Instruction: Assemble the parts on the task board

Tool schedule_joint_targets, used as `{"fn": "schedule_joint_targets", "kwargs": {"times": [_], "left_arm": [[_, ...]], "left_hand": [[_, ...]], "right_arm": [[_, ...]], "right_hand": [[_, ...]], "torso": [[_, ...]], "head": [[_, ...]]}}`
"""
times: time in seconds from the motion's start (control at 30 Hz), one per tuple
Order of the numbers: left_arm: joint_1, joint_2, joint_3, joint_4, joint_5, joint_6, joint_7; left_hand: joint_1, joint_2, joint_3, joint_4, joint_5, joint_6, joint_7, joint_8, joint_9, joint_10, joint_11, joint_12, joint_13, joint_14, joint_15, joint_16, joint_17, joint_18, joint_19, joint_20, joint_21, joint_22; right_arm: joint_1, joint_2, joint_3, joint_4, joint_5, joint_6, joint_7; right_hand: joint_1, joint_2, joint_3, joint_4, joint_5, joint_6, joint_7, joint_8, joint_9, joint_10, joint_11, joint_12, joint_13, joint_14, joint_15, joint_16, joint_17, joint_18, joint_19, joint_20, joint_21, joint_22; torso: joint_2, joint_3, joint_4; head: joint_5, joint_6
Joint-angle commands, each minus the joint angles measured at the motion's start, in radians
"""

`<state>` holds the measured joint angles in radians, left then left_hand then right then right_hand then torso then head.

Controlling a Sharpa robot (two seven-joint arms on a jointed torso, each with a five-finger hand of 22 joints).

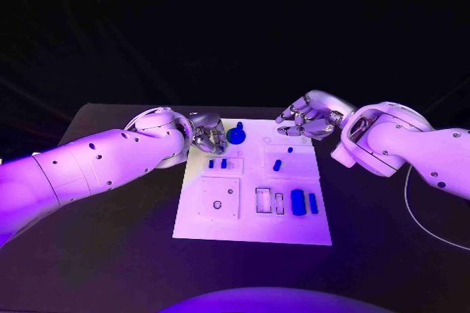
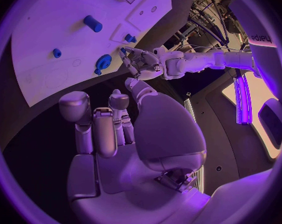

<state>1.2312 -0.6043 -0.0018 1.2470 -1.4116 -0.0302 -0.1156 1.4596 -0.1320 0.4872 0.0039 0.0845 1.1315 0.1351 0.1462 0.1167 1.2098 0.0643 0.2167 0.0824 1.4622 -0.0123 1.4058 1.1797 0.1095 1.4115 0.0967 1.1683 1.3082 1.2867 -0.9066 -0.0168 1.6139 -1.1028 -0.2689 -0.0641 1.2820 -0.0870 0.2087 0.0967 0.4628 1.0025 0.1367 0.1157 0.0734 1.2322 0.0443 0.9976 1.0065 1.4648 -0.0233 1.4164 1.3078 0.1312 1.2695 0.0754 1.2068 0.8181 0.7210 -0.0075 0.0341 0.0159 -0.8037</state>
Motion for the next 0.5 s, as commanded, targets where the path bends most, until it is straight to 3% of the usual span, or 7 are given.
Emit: {"fn": "schedule_joint_targets", "kwargs": {"times": [0.03, 0.4, 0.5], "left_arm": [[-0.001, 0.001, -0.001, 0.001, -0.007, 0.033, -0.011], [-0.002, 0.0, -0.001, 0.005, -0.007, 0.022, -0.008], [-0.002, 0.0, -0.001, 0.003, -0.007, 0.016, -0.008]], "left_hand": [[-0.012, 0.002, 0.002, -0.002, -0.003, 0.005, -0.001, 0.001, 0.001, 0.006, -0.001, -0.007, 0.003, 0.014, -0.001, -0.001, -0.001, -0.017, 0.001, -0.004, -0.006, 0.006], [-0.015, -0.001, 0.002, -0.005, -0.003, 0.004, -0.002, -0.002, 0.0, 0.005, -0.001, -0.011, 0.003, 0.013, -0.001, -0.003, -0.004, -0.017, 0.0, -0.005, -0.007, 0.006], [-0.025, -0.005, 0.007, -0.006, -0.002, -0.019, 0.007, -0.018, -0.008, -0.014, 0.007, -0.03, 0.0, 0.012, 0.004, -0.004, -0.008, -0.017, -0.001, -0.004, -0.009, 0.007]], "right_arm": [[-0.001, 0.001, 0.0, 0.0, -0.003, 0.009, 0.001], [-0.001, 0.0, 0.0, -0.001, -0.006, 0.012, -0.003], [-0.001, 0.0, 0.0, -0.001, -0.006, 0.012, -0.003]], "right_hand": [[-0.003, -0.002, 0.002, 0.002, 0.005, 0.005, -0.001, 0.005, -0.001, -0.004, 0.001, 0.002, 0.001, 0.056, -0.007, -0.004, 0.02, 0.002, -0.003, -0.002, -0.003, 0.001], [-0.003, -0.002, 0.002, 0.002, 0.005, 0.005, -0.001, 0.005, -0.001, -0.004, 0.001, 0.002, 0.001, 0.056, -0.007, -0.004, 0.02, 0.002, -0.003, -0.002, -0.003, 0.001], [-0.003, -0.002, 0.002, 0.002, 0.005, 0.005, -0.001, 0.005, -0.001, -0.004, 0.001, 0.002, 0.001, 0.056, -0.007, -0.004, 0.02, 0.002, -0.003, -0.002, -0.003, 0.001]], "torso": [[0.0, -0.0007, 0.0001], [0.0, -0.0006, -0.0009], [0.0, -0.0007, -0.0002]], "head": [[0.001, -0.001], [0.003, -0.003], [0.002, -0.003]]}}
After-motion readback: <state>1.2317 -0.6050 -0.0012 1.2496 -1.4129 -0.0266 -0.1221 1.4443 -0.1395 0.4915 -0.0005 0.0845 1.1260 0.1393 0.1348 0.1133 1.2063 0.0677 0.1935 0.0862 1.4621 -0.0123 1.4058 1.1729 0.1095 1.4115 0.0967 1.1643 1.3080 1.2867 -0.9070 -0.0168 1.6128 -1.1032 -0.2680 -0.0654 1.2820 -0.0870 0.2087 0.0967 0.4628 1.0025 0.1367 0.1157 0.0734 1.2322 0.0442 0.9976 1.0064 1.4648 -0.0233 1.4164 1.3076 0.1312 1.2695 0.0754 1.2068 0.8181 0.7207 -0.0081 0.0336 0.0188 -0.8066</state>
